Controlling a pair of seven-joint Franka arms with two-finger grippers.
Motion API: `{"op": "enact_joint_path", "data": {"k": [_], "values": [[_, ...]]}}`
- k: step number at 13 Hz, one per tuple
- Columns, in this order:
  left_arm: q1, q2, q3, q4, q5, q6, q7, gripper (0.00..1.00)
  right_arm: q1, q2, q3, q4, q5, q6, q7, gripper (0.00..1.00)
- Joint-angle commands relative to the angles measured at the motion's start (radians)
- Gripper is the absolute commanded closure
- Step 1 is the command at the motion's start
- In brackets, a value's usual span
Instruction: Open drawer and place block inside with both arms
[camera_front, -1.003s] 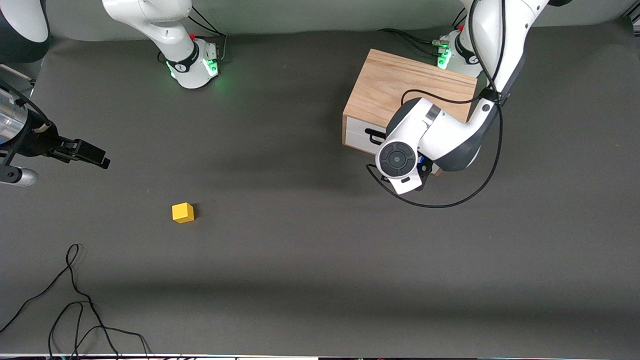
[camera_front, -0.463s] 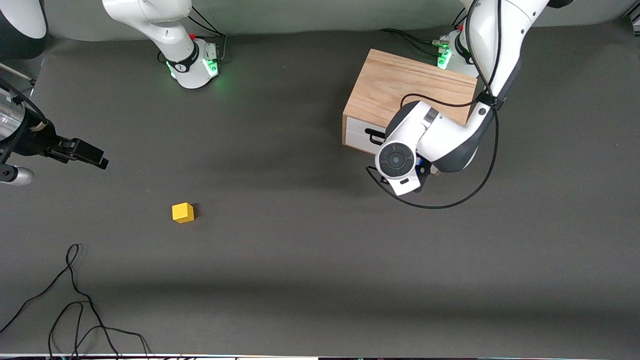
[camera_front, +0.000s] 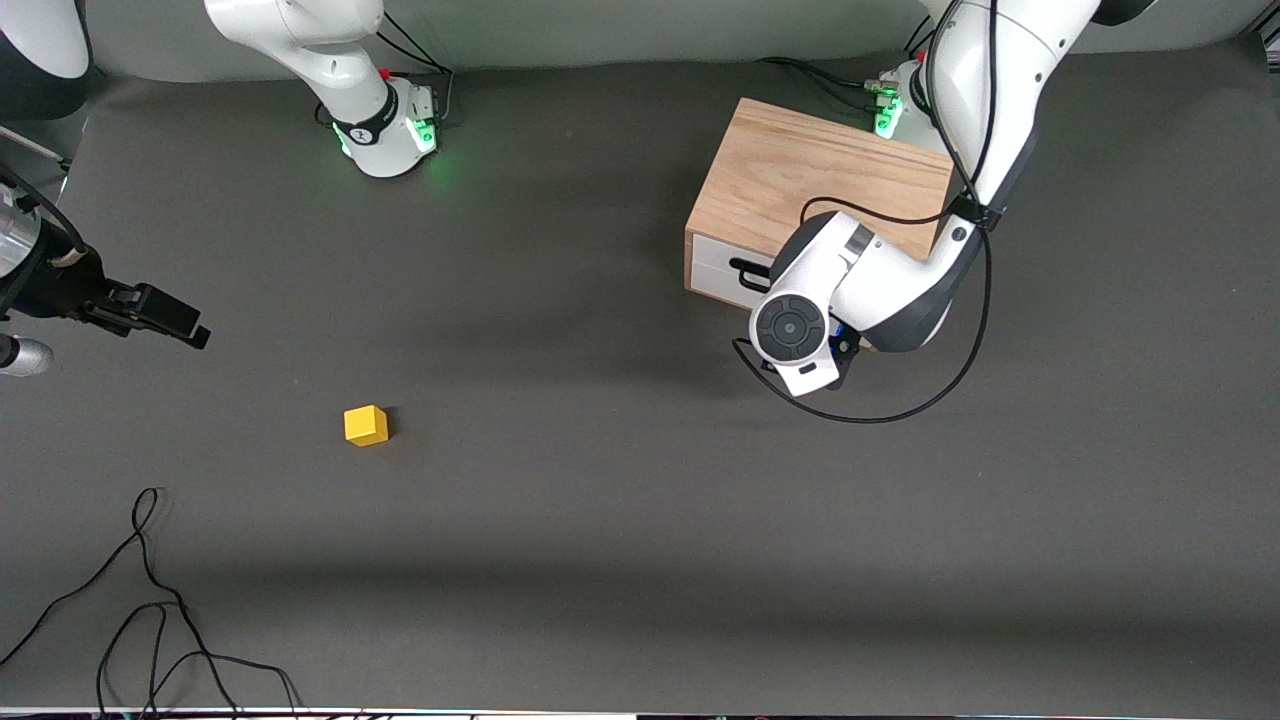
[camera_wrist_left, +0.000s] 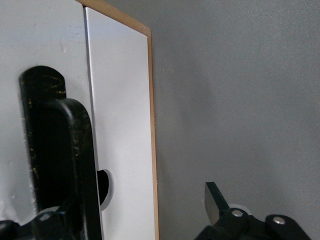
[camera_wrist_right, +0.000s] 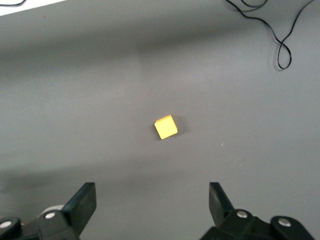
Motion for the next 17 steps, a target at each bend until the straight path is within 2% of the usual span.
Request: {"op": "enact_joint_path", "data": {"k": [1, 12, 17], "values": [[-0.006, 0.002, 0.008, 0.022, 0.020, 0.017, -0.022, 0.00, 0.004, 0.002, 0.001, 0.009, 0.011, 0.007, 0.024, 0.00], [-0.005, 0.015, 0.011, 0.048, 0.029, 0.140, -0.022, 0.00, 0.004, -0.004, 0.004, 0.009, 0.011, 0.003, 0.023, 0.00], [-0.008, 0.091, 0.011, 0.177, 0.037, 0.123, -0.015, 0.00, 0.009, -0.009, 0.007, 0.007, 0.010, -0.008, 0.010, 0.00]]}}
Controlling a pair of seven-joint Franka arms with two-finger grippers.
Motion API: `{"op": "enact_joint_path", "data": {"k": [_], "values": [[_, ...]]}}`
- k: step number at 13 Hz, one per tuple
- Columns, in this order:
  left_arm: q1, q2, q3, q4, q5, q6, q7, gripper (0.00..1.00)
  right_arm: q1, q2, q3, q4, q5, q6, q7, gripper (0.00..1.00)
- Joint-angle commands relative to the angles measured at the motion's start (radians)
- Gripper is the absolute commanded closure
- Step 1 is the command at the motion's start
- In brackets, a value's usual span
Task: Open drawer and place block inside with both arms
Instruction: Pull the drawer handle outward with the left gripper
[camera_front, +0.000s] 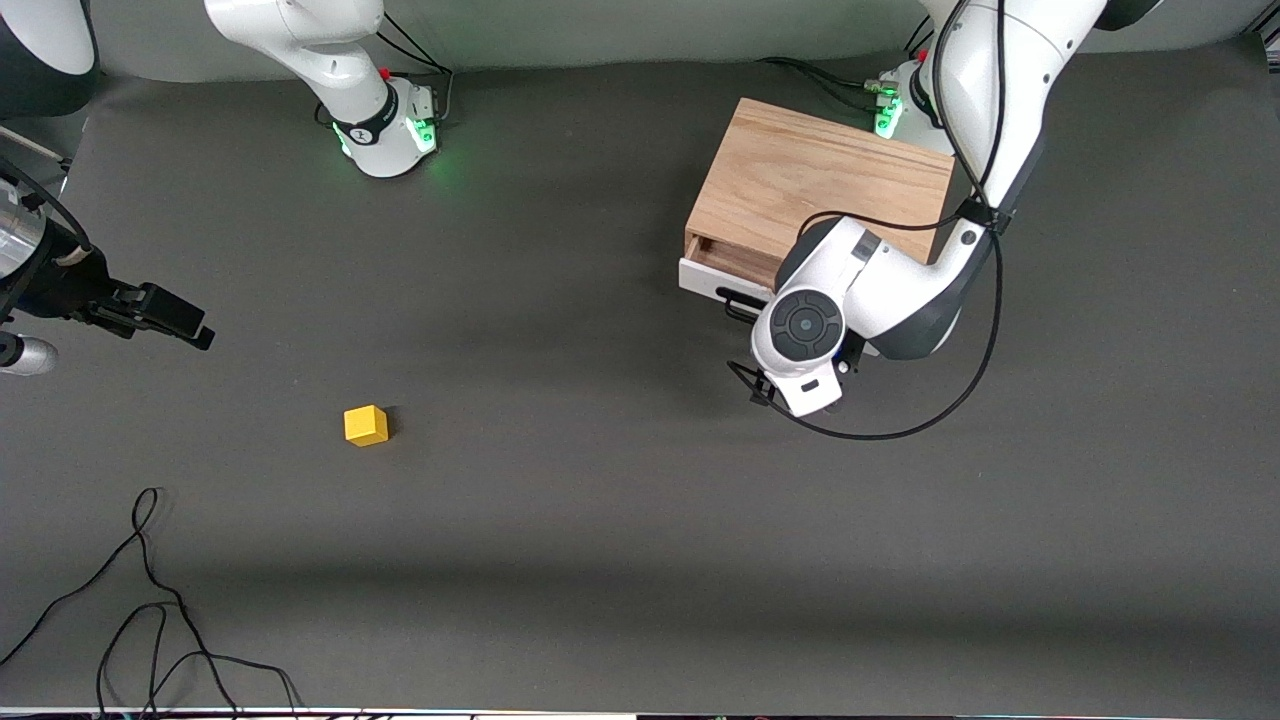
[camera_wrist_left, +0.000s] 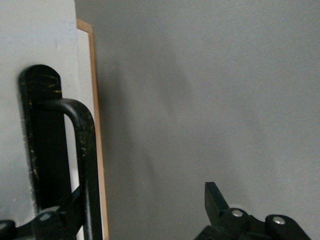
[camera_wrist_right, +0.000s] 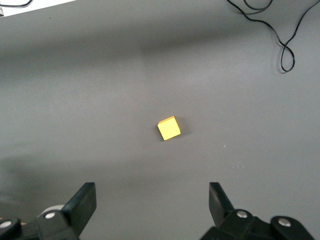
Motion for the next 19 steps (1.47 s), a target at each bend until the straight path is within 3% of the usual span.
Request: {"op": "enact_joint_path", "data": {"k": [1, 13, 19], "values": [[-0.010, 0.057, 0.002, 0.104, 0.025, -0.009, -0.018, 0.00, 0.016, -0.010, 0.004, 0.005, 0.008, -0.007, 0.012, 0.00], [-0.027, 0.145, 0.002, 0.239, 0.079, 0.014, -0.024, 0.00, 0.030, -0.002, 0.004, -0.002, 0.005, -0.021, 0.004, 0.00], [-0.030, 0.150, 0.002, 0.245, 0.086, 0.087, -0.036, 0.00, 0.030, -0.004, 0.004, -0.007, 0.005, -0.024, 0.012, 0.00]]}}
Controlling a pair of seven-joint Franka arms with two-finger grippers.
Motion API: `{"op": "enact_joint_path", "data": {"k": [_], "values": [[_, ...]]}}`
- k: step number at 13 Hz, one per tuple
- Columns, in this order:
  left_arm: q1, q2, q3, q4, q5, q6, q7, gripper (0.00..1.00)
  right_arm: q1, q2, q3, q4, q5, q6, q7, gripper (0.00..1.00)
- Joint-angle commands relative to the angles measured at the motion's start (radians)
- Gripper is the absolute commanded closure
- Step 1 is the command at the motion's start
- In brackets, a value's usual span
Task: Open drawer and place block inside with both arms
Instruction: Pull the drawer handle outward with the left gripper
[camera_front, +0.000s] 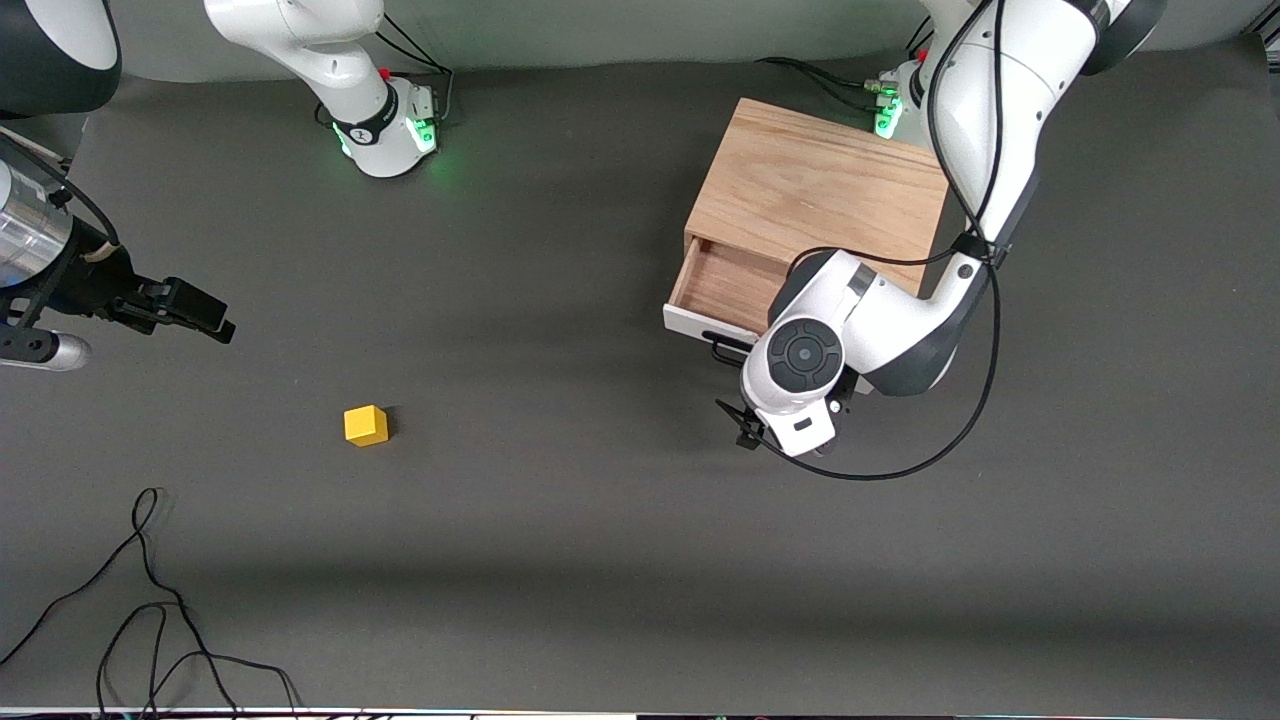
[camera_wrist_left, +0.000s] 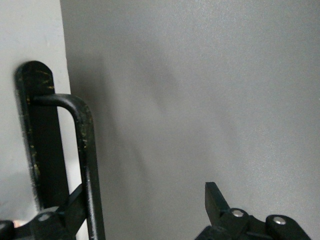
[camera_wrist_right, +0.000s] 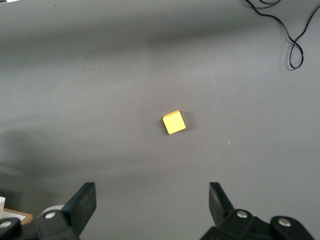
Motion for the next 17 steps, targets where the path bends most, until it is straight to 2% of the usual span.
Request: {"op": "enact_joint_path", "data": {"k": [1, 7, 12, 14, 17], "values": [[-0.025, 0.042, 0.008, 0.069, 0.034, 0.086, -0.034, 0.00, 0.003, 0.000, -0.002, -0.001, 0.003, -0.006, 0.016, 0.00], [-0.040, 0.046, 0.008, 0.069, 0.045, 0.179, -0.032, 0.00, 0.000, 0.006, -0.010, 0.005, -0.001, 0.006, 0.022, 0.00], [-0.039, 0.044, 0.008, 0.075, 0.055, 0.193, -0.026, 0.00, 0.003, 0.005, -0.010, 0.011, -0.003, -0.041, 0.018, 0.00], [-0.033, 0.023, 0.008, 0.101, 0.062, 0.151, -0.020, 0.00, -0.006, 0.014, -0.010, 0.017, 0.000, -0.035, 0.021, 0.00], [-0.004, -0.020, 0.000, 0.196, 0.057, -0.034, 0.031, 0.00, -0.010, 0.014, -0.014, 0.013, 0.002, -0.054, -0.026, 0.00]]}}
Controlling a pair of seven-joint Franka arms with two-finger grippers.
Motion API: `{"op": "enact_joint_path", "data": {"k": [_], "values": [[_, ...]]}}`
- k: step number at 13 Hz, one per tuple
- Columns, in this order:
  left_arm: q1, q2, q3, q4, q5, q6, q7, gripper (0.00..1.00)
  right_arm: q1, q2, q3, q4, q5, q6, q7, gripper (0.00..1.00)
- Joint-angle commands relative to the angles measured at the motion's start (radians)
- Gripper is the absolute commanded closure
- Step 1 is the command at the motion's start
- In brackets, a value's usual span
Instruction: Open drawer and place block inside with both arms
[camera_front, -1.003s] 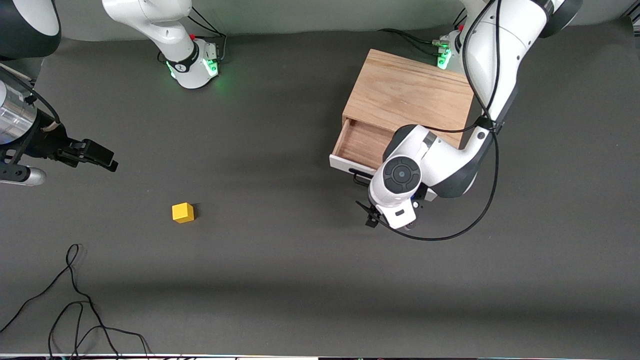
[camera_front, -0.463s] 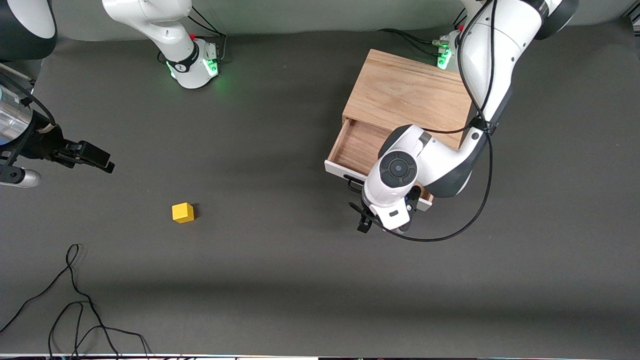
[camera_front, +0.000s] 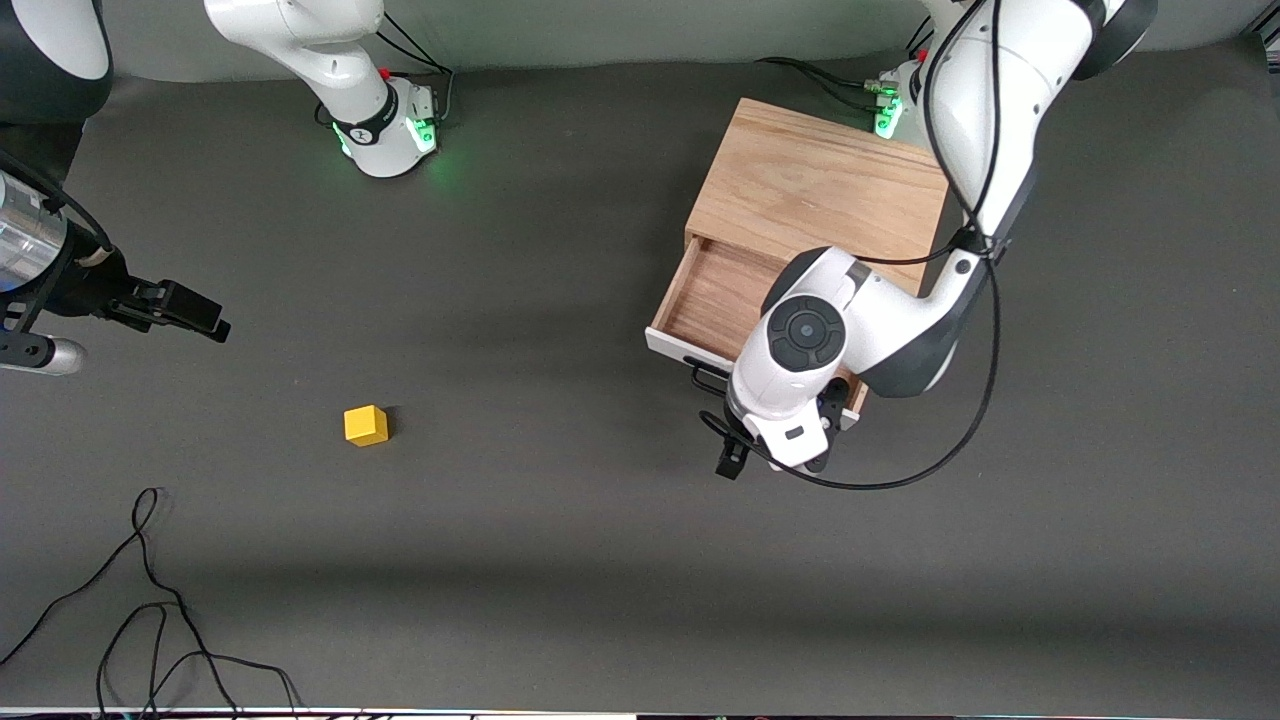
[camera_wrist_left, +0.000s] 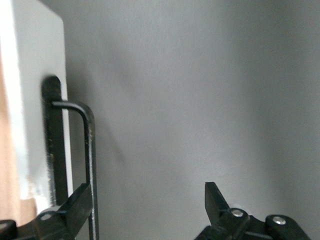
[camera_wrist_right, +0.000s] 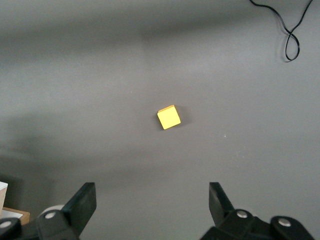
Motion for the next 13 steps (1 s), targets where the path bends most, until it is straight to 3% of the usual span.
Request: {"op": "enact_joint_path", "data": {"k": [1, 4, 10, 13], "values": [[0.018, -0.032, -0.007, 0.112, 0.003, -0.181, 0.052, 0.00, -0.001, 0.003, -0.005, 0.011, 0.005, -0.047, -0.022, 0.00], [0.063, -0.089, -0.010, 0.186, -0.041, -0.347, 0.176, 0.00, -0.002, 0.005, -0.006, 0.008, 0.006, -0.038, -0.024, 0.00], [0.213, -0.279, -0.004, 0.177, -0.111, -0.628, 0.677, 0.00, -0.001, -0.005, -0.008, -0.006, -0.001, -0.016, -0.025, 0.00], [0.358, -0.353, -0.001, 0.169, -0.164, -0.743, 0.996, 0.00, -0.001, 0.003, -0.006, -0.025, -0.004, 0.023, -0.030, 0.00]]}}
